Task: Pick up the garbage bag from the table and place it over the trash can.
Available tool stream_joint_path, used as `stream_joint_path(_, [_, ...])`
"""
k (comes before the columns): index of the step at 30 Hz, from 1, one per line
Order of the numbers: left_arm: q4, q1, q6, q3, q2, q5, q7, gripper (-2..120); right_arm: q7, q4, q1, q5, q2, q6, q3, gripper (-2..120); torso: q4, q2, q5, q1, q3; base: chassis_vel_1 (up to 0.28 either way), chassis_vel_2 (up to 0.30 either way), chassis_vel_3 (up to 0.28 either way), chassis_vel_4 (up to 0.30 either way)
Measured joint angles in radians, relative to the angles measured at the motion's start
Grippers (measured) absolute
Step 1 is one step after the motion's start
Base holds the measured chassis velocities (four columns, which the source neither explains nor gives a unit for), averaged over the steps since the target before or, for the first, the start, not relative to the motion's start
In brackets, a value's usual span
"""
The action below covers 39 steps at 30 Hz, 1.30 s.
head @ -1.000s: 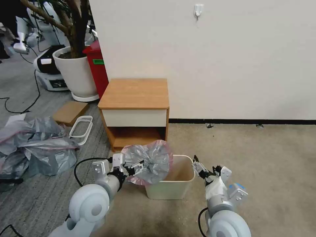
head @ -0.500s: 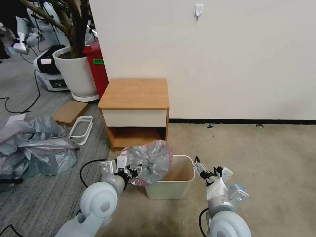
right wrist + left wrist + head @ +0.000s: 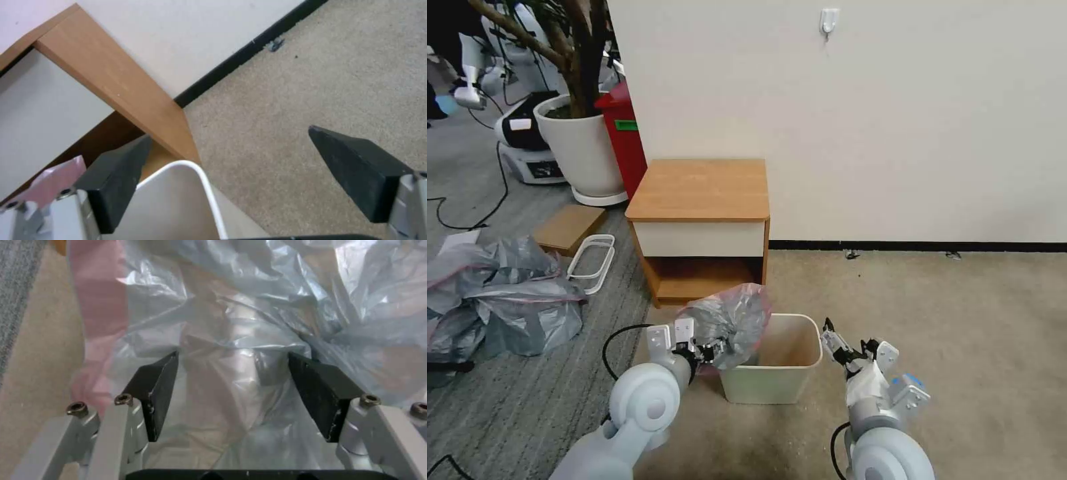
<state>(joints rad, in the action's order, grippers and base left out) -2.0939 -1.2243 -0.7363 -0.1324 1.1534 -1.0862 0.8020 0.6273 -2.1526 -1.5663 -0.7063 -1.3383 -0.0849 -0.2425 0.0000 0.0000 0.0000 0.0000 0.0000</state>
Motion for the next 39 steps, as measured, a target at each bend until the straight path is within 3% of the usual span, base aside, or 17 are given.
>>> stream_joint_path(13, [0.047, 0.065, 0.001, 0.035, 0.002, -0.104, 0.073, 66, 0.0, 0.015, 0.008, -0.004, 0.003, 0.004, -0.007, 84, 0.0, 0.0, 0.0, 0.0, 0.0, 0.0, 0.0, 0.0, 0.0])
stream_joint_path(39, [0.116, 0.163, 0.001, 0.085, -0.014, -0.24, 0.152, 66, 0.0, 0.035, 0.016, -0.003, -0.002, 0.007, -0.006, 81, 0.0, 0.0, 0.0, 0.0, 0.0, 0.0, 0.0, 0.0, 0.0])
